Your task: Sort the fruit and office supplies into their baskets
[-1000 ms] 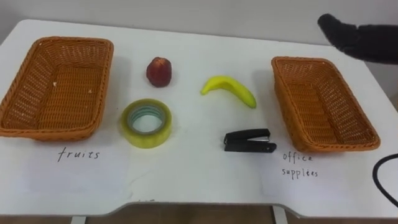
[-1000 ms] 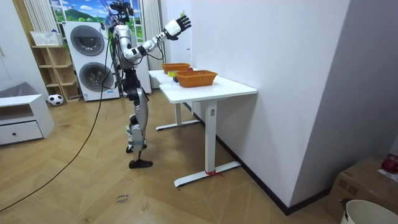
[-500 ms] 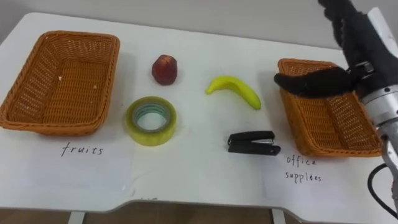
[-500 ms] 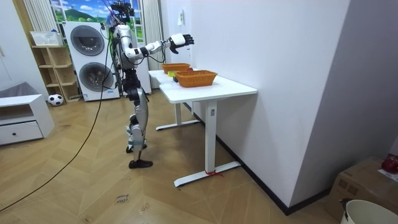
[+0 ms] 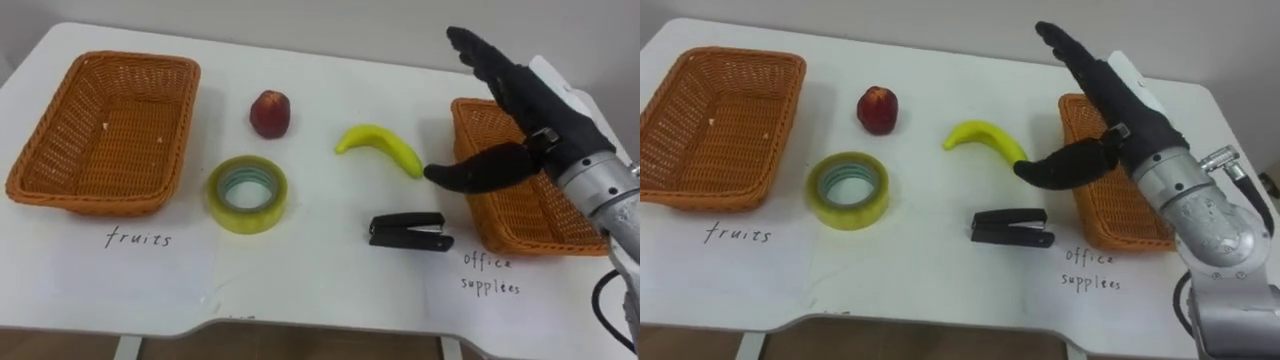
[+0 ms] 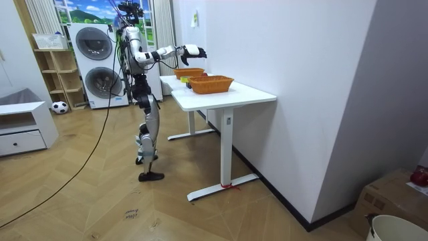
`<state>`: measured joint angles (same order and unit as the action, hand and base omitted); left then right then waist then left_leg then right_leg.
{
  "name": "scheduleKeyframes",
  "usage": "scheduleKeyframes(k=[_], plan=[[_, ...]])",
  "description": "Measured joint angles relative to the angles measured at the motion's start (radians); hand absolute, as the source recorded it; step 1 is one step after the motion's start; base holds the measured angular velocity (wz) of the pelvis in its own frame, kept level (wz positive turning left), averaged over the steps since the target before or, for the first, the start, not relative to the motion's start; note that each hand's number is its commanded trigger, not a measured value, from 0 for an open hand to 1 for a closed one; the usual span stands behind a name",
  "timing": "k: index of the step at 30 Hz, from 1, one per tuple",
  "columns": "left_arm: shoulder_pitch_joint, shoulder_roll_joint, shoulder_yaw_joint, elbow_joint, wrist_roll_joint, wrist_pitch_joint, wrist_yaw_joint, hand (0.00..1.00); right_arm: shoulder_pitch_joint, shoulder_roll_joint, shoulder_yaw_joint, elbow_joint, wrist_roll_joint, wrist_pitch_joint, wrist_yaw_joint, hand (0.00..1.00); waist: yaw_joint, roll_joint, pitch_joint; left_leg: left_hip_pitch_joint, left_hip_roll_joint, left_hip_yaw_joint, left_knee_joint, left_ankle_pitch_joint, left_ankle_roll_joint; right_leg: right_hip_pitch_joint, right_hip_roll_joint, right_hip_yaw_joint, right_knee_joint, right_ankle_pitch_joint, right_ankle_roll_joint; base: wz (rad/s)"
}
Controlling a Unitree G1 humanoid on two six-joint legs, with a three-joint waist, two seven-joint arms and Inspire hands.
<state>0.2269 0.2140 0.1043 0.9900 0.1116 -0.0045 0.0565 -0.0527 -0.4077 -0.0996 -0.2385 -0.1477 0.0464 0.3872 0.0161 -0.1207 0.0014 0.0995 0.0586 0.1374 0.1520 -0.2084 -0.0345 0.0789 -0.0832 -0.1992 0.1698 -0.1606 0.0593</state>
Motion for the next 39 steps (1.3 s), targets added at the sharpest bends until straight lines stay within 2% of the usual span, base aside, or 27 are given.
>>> scheduleKeyframes(k=[5,6,17,24,27,33,39], plan=[[0.002,0.000,0.000,-0.025,-0.001,0.000,-0.001,0.00,0.035,0.000,0.002,0.000,-0.018,0.008,0.038,0.00,0.018,0.001,0.0006,0.017,0.000,-0.001,-0.001,0.000,0.000,0.018,0.000,-0.002,-0.002,0.000,0.000,0.01],[-0.001,0.000,-0.001,-0.025,-0.001,0.000,-0.001,0.00,0.045,0.000,0.003,0.001,-0.021,0.014,0.045,0.00,0.020,0.004,0.0033,0.018,0.000,-0.001,-0.001,0.000,0.000,0.019,0.000,-0.001,-0.002,0.000,0.000,0.00],[0.005,0.000,-0.008,-0.025,-0.001,0.000,0.000,0.00,0.063,0.000,0.042,0.029,-0.059,0.020,0.110,0.00,0.023,0.003,0.0059,0.017,0.000,-0.003,-0.001,0.000,0.000,0.019,0.001,0.002,0.000,0.001,-0.001,0.00],[0.004,0.000,-0.009,-0.030,0.000,0.000,-0.001,0.00,0.123,0.000,0.048,0.031,-0.139,0.024,0.147,0.00,0.026,0.004,0.0064,0.013,0.000,-0.004,-0.008,0.000,0.000,0.012,0.002,0.001,-0.001,0.001,-0.001,0.00],[0.000,0.000,-0.010,-0.037,-0.001,0.000,-0.003,0.00,0.124,0.000,0.049,0.031,-0.151,0.040,0.163,0.00,0.026,0.007,0.0083,0.007,0.000,-0.004,-0.008,0.000,0.000,0.006,0.002,0.002,-0.001,0.001,-0.001,0.00],[-0.014,0.000,-0.012,-0.056,-0.001,0.000,-0.020,0.00,0.124,0.000,0.059,0.032,-0.178,0.044,0.192,0.00,0.044,0.010,0.0106,0.007,0.000,-0.004,-0.009,0.000,0.000,0.006,0.002,0.001,-0.002,0.001,-0.001,0.00],[-0.019,-0.001,-0.012,-0.056,-0.001,0.000,-0.030,0.00,0.124,0.000,0.086,0.033,-0.179,0.057,0.232,0.00,0.046,0.008,0.0092,0.002,0.000,-0.007,-0.009,0.000,0.000,0.005,0.002,-0.003,-0.002,0.001,-0.001,0.00]])
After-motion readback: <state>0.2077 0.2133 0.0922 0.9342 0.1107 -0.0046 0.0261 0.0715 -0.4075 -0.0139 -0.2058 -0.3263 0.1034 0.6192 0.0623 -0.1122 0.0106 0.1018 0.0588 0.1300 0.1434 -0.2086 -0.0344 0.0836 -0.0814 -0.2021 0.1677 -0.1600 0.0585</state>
